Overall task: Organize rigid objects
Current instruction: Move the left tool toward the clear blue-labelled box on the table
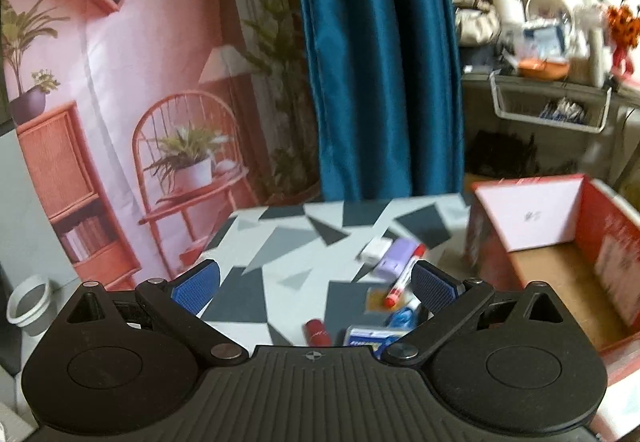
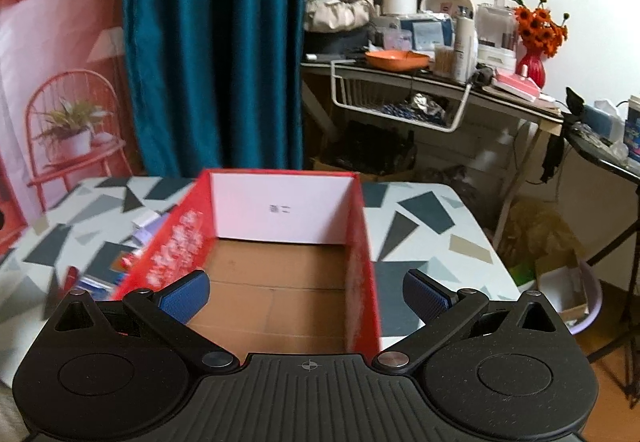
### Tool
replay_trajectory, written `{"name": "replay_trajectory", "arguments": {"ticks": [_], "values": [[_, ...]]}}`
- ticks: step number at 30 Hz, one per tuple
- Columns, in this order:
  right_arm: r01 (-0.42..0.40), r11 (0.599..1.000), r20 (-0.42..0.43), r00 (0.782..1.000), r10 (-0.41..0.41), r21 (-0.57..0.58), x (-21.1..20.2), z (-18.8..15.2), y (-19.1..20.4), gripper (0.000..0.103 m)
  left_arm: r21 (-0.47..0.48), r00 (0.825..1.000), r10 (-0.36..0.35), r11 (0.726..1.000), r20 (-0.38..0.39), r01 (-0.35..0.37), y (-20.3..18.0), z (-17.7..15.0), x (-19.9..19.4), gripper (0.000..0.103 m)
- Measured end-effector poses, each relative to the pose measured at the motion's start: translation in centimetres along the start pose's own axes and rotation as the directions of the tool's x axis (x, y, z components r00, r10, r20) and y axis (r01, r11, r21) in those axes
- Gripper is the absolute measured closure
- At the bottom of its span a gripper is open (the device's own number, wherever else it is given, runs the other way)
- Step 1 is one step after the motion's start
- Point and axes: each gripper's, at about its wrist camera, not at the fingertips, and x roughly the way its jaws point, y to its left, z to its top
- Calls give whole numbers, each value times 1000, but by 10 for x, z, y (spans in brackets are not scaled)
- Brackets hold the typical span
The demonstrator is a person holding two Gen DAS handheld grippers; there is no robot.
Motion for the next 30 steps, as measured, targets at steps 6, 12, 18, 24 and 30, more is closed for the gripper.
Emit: {"name": "replay_trajectory", "arguments": {"ticks": [6,12,18,24,30], "values": [[47,997,-75,996,-43,53,35,-14,-25,29,-6,996,11,1000,-84,-12,9,-16,33,0],[57,996,-144,988,-47,66,65,-28,-33,77,-55,989,-9,998,-149,1,19,-33,48,0],[58,994,-195,980,-39,93,92,-30,-42,84,-92,972,8,995,-233,-30,31,-51,65,8],[51,994,-225,974,-29,96,105,-31,-45,85,-124,963,14,991,-269,-49,35,-53,75,9],[42,993,-258,966,-12,112,114,-37,-51,89,-144,946,-5,989,-325,-44,33,-60,88,11]]}}
